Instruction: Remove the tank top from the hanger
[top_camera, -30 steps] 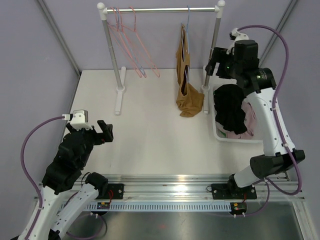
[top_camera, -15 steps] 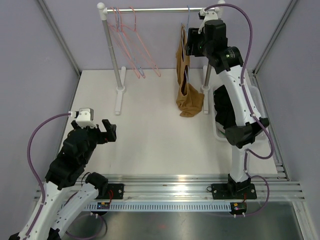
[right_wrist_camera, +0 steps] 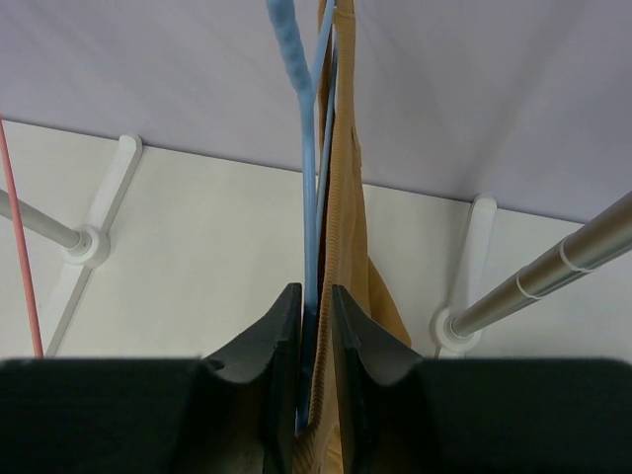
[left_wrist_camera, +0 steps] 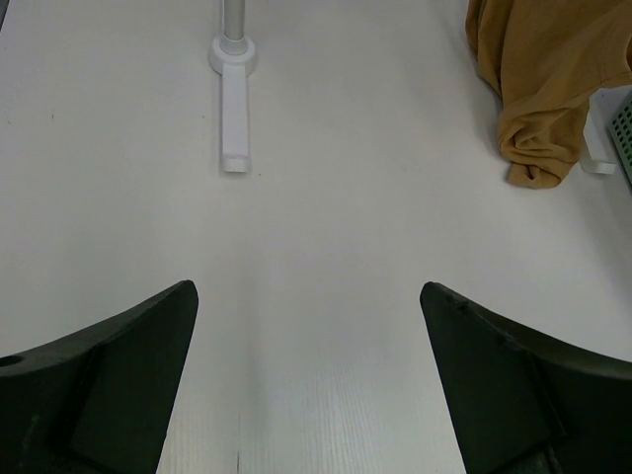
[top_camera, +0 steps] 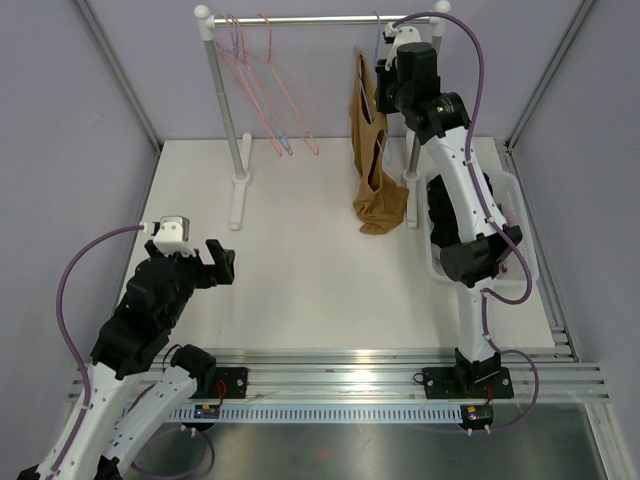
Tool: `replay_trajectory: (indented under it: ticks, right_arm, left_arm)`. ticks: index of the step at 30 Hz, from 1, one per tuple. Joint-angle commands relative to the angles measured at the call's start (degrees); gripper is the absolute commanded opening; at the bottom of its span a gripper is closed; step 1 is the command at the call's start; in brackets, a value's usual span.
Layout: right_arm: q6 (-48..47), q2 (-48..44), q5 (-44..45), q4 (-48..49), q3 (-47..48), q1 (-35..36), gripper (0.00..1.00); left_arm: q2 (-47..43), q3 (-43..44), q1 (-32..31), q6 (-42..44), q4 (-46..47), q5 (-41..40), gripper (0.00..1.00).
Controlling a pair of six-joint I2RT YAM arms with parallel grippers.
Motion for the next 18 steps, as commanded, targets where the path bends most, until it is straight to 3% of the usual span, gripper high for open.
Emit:
replay_trajectory:
  ticks: [1, 9, 10, 18]
  right_arm:
    - [-1.9, 0.2, 1.7, 3.8, 2.7, 0.3, 0.24]
    - [-1.9, 0.1, 1.7, 5.3, 2.7, 0.3, 0.11]
    - [-3.5, 0.0, 1.7, 5.3, 2.6, 0.3, 0.01]
    - [0.4, -4.5, 0.3, 7.6, 2.3, 0.4, 0.0]
  left_arm:
    - [0.9, 0.0, 0.4, 1.3, 3.0, 2.3, 0.99]
    - [1.7, 0.0, 0.9, 1.3, 2.9, 3.5, 0.99]
    - [1.8, 0.0, 1.0, 1.3, 2.9, 3.6, 0.99]
    - [2.1, 0.0, 1.3, 1.3, 3.0, 3.8, 0.99]
